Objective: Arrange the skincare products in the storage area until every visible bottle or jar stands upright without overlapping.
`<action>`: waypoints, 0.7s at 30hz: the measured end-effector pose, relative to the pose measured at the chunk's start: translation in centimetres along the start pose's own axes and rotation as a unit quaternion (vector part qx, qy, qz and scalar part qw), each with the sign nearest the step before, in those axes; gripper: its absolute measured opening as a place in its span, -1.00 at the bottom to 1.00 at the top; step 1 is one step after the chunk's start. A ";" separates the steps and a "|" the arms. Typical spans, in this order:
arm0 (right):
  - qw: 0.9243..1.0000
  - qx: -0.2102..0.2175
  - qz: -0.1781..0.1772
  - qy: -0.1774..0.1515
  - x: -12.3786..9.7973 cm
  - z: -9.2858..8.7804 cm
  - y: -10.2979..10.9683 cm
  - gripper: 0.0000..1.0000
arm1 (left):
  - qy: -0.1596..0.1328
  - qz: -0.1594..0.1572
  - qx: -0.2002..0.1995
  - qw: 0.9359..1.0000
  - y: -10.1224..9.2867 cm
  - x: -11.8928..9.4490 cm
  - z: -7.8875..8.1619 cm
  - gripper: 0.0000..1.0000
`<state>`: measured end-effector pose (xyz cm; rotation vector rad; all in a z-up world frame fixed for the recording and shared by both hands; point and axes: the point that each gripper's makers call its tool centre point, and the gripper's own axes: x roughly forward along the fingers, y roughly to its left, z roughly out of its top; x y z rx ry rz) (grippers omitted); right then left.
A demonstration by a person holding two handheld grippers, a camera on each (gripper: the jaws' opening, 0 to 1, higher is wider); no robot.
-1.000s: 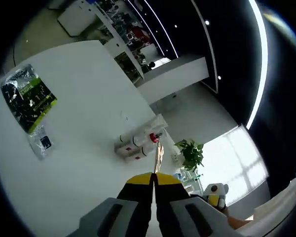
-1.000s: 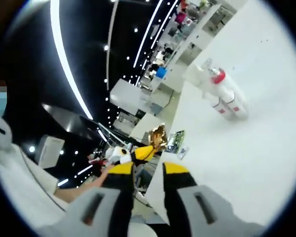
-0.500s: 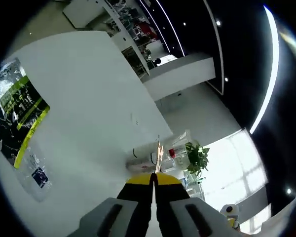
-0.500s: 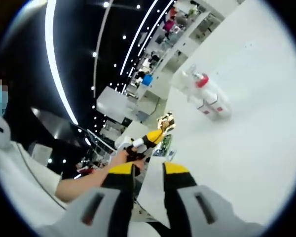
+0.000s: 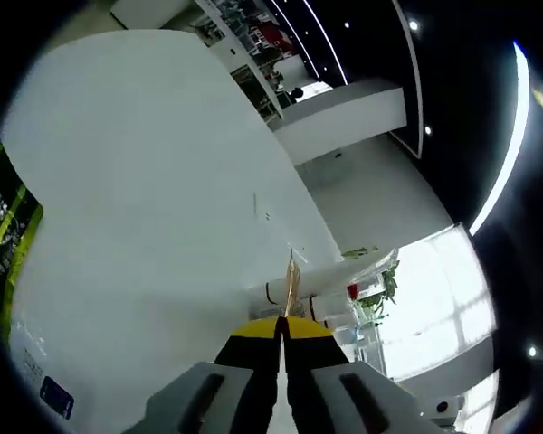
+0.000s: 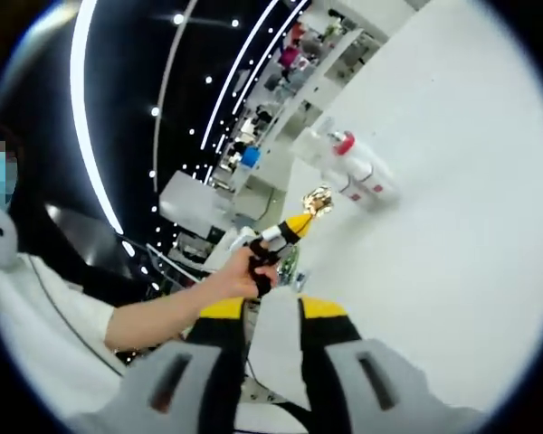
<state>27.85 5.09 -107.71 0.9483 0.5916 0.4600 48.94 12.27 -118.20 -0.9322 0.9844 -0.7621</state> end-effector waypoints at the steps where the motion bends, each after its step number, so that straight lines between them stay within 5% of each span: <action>1: 1.000 0.000 -0.001 -0.001 0.0 0.0 0.0 -0.58 | 0.001 0.003 -0.001 1.000 0.2 0.2 0.1 -1.00; 21: 0.999 0.010 -0.032 -0.006 -0.9 -0.3 -1.1 -0.58 | 0.040 0.050 -0.017 0.998 3.5 3.3 0.1 -0.99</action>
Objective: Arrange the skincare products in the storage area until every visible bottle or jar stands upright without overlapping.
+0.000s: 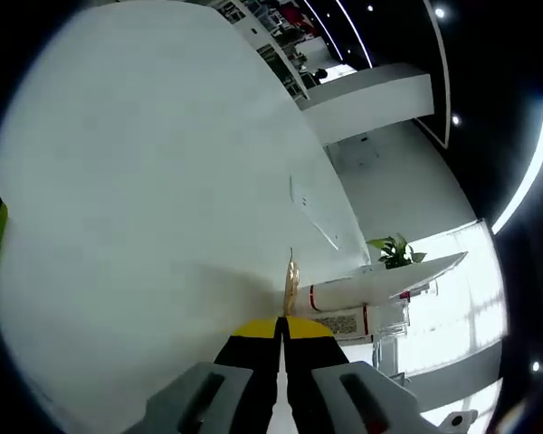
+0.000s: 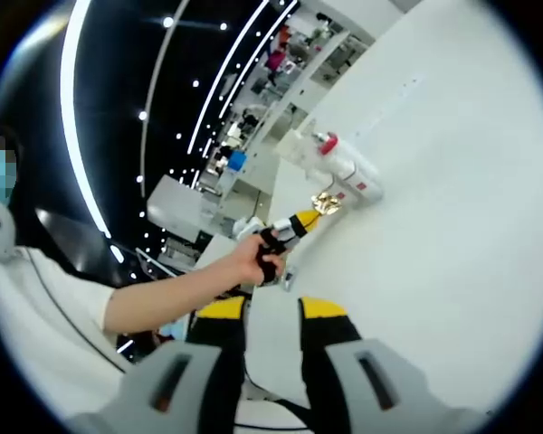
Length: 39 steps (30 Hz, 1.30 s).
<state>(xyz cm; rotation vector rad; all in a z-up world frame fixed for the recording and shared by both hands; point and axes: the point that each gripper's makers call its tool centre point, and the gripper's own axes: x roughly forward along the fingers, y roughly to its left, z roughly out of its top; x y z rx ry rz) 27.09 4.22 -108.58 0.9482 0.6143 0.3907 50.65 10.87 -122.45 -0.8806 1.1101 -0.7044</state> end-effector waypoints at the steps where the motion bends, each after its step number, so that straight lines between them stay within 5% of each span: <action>1: 1.000 0.000 -0.002 0.001 0.0 0.0 -0.1 -0.58 | 0.001 0.002 -0.004 1.000 0.1 0.2 0.0 -0.99; 16: 1.000 -0.004 -0.010 0.012 0.8 -0.2 -0.4 -0.58 | 0.025 0.044 -0.009 0.999 2.2 0.7 -0.6 -0.97; 27: 1.000 -0.002 -0.005 0.018 1.2 -0.8 -0.3 -0.58 | 0.069 0.045 0.021 0.996 2.8 0.3 -0.5 -0.96; 39: 1.000 -0.006 -0.005 0.021 0.9 -1.0 -0.3 -0.58 | 0.077 0.048 0.021 0.996 2.5 0.2 -0.7 -0.93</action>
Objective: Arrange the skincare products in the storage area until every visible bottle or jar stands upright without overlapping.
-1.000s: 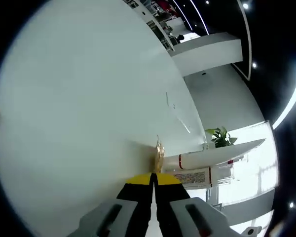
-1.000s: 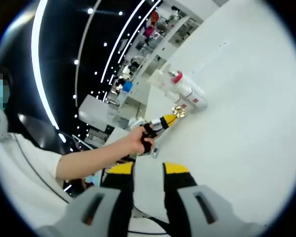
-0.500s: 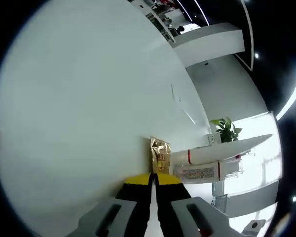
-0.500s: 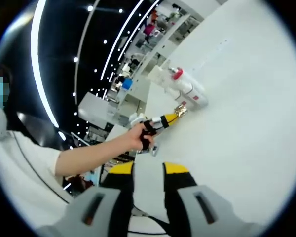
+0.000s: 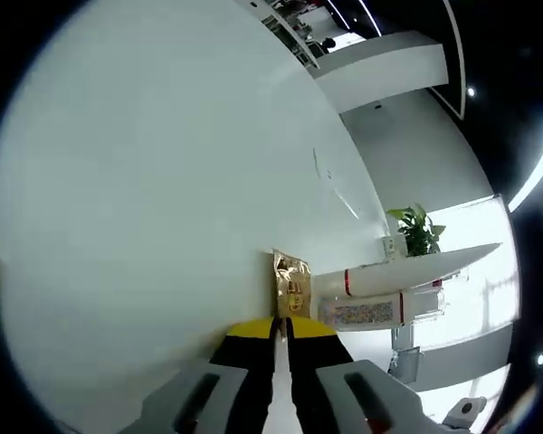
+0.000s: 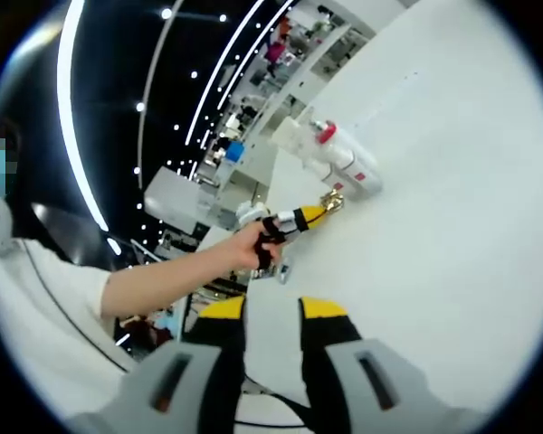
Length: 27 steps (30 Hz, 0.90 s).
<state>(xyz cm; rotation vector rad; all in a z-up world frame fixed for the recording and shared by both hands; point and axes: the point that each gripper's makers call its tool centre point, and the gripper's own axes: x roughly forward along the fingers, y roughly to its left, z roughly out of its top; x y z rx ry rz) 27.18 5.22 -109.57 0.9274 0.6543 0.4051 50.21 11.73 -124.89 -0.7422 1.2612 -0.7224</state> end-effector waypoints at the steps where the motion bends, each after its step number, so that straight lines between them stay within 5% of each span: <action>1: 1.000 0.001 0.000 -0.003 -0.1 0.1 0.0 -0.58 | 0.002 0.001 0.001 1.000 0.0 0.1 0.0 -0.93; 15: 1.000 0.001 -0.001 -0.007 -0.2 -0.1 0.1 -0.58 | 0.001 0.006 0.005 1.000 -0.5 0.3 0.1 -0.90; 27: 1.000 -0.001 0.008 -0.006 0.2 -0.1 0.5 -0.58 | -0.006 0.005 0.003 1.000 -0.6 -0.3 0.8 -0.68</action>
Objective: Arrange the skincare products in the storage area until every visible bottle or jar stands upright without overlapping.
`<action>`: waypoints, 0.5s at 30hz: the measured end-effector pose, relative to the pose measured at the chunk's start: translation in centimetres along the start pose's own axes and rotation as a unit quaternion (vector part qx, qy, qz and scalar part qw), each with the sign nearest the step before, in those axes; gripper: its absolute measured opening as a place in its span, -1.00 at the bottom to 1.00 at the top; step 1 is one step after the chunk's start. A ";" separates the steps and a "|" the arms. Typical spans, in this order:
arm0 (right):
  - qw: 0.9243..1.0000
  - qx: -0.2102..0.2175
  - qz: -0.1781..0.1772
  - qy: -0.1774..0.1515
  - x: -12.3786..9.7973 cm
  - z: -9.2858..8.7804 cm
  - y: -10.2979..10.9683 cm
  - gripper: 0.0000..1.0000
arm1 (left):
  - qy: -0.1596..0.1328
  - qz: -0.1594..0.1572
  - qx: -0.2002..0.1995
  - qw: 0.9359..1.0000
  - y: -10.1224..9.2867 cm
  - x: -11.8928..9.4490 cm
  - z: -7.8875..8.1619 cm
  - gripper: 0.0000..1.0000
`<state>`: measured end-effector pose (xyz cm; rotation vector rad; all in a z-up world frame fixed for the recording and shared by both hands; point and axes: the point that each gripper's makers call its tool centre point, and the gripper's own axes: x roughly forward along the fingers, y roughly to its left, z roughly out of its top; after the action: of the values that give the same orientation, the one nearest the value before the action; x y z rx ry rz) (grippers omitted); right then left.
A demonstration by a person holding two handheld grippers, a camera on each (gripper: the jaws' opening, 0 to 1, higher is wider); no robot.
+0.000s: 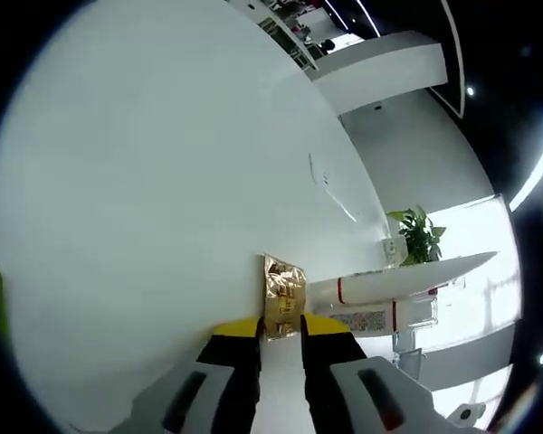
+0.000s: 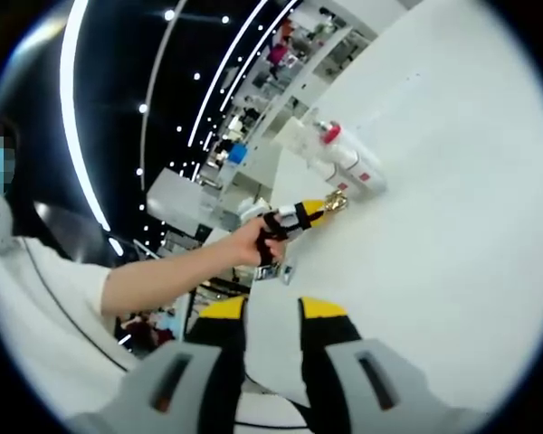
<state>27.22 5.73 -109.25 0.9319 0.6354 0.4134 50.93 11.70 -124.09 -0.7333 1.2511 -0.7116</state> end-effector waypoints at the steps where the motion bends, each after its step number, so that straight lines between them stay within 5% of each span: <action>1: 1.000 0.000 0.000 0.000 0.0 0.0 0.0 -0.58 | 0.001 0.001 -0.001 1.000 0.1 -0.1 0.0 -0.67; 15: 1.000 -0.010 0.008 -0.003 -0.6 0.0 0.5 -0.59 | 0.024 0.011 0.004 1.000 -0.7 -0.3 -1.2 -0.44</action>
<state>26.70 5.65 -108.61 0.9203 0.6173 0.4308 49.61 11.39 -123.54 -0.6987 1.2975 -0.7190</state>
